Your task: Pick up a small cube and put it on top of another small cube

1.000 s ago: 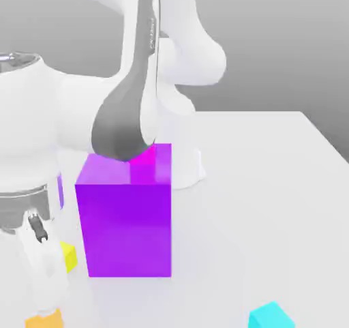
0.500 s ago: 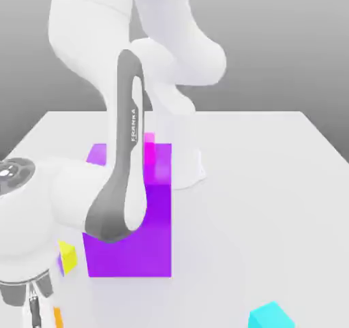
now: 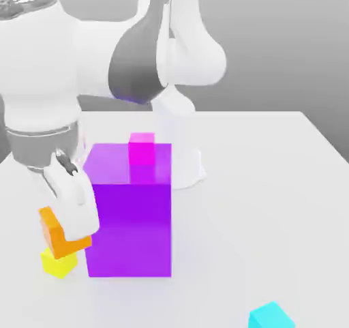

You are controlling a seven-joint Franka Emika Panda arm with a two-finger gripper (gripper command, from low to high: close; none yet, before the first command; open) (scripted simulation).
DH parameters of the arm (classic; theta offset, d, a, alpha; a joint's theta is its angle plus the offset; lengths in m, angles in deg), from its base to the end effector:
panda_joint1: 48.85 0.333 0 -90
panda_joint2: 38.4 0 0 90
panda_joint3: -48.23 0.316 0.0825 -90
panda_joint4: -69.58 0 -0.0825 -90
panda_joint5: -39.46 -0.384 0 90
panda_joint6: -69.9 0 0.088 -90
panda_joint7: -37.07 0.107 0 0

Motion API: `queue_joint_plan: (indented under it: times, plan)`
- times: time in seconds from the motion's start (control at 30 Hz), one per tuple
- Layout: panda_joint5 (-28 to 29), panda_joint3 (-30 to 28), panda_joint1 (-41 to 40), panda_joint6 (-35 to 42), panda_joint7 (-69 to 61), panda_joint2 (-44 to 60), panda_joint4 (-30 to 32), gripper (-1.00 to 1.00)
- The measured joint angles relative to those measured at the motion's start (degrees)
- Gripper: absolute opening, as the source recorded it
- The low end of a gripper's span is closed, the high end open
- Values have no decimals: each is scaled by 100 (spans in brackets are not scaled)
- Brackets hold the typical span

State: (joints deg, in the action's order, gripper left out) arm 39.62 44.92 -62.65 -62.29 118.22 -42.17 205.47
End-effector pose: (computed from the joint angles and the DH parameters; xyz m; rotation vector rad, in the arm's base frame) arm 0.4681 -0.1442 0.3504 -2.0567 2.3721 0.0000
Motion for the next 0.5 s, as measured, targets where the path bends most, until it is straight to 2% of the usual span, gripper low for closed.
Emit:
queue_joint_plan:
  times: [0.5]
  plan:
    - [64,166,229,1776,-837,-3114,1340,-100]
